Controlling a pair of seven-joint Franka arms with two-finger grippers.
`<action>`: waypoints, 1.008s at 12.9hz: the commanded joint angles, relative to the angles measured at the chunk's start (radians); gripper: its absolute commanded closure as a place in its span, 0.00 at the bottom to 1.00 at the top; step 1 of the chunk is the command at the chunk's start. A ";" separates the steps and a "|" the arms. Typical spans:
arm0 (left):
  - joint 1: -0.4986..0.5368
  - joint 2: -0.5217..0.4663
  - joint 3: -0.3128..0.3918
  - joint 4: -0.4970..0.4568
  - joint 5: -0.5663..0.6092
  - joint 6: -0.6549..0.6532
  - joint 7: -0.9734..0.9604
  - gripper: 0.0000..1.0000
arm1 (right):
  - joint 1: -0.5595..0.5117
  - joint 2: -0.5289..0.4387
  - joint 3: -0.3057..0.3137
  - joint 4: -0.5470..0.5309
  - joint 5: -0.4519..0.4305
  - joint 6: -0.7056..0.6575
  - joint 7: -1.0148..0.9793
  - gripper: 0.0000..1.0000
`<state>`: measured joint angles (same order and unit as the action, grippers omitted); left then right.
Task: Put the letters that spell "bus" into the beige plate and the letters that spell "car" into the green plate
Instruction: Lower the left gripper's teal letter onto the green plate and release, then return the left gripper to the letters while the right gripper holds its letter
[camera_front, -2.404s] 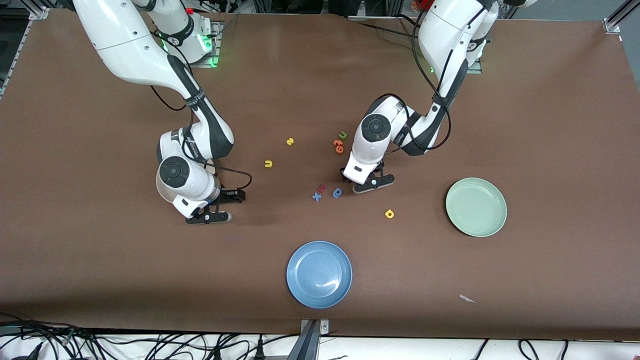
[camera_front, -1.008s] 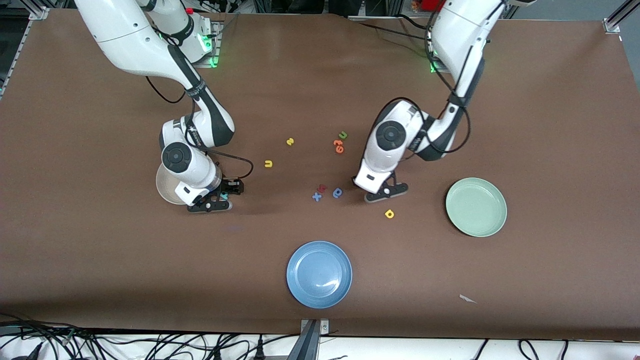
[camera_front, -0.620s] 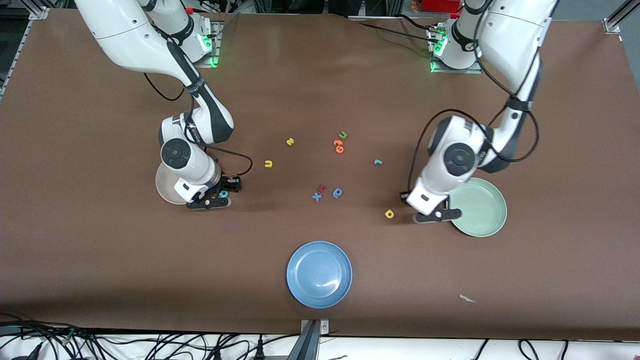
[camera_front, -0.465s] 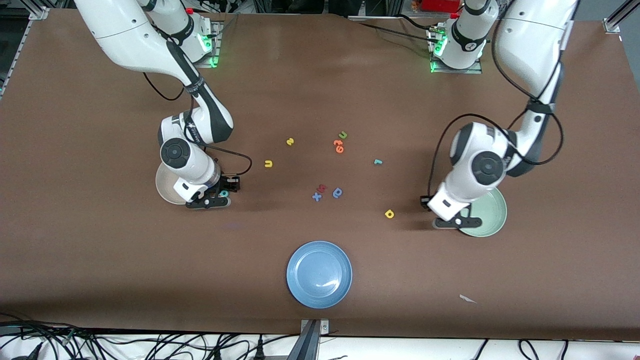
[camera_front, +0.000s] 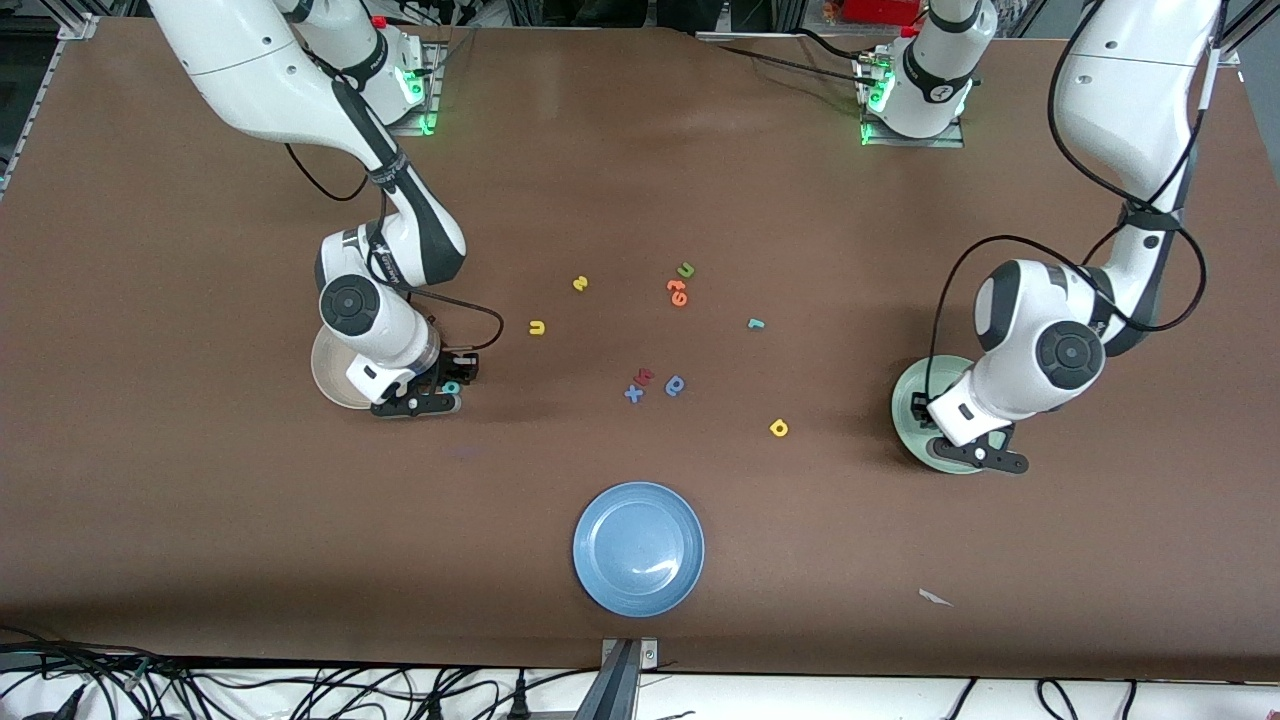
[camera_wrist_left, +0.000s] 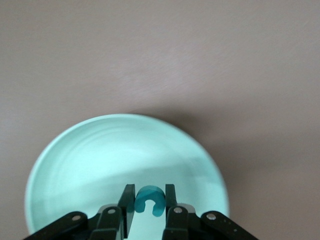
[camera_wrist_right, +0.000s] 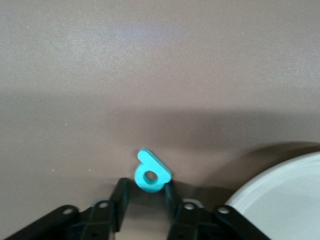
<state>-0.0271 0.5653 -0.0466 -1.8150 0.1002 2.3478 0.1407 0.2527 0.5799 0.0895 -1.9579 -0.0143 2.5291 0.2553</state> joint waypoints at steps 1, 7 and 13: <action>0.018 -0.004 -0.016 -0.001 0.056 -0.012 0.053 0.00 | -0.004 -0.012 0.003 -0.033 -0.012 0.034 -0.008 0.66; 0.003 -0.030 -0.151 -0.039 -0.062 -0.012 -0.370 0.00 | -0.006 0.000 -0.002 -0.030 -0.035 0.079 -0.010 0.66; -0.010 -0.142 -0.300 -0.283 -0.056 0.164 -0.773 0.00 | -0.010 0.014 -0.002 -0.021 -0.053 0.125 -0.015 0.65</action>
<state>-0.0320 0.5130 -0.3158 -1.9552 0.0581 2.4245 -0.5241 0.2511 0.5854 0.0861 -1.9698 -0.0496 2.6214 0.2543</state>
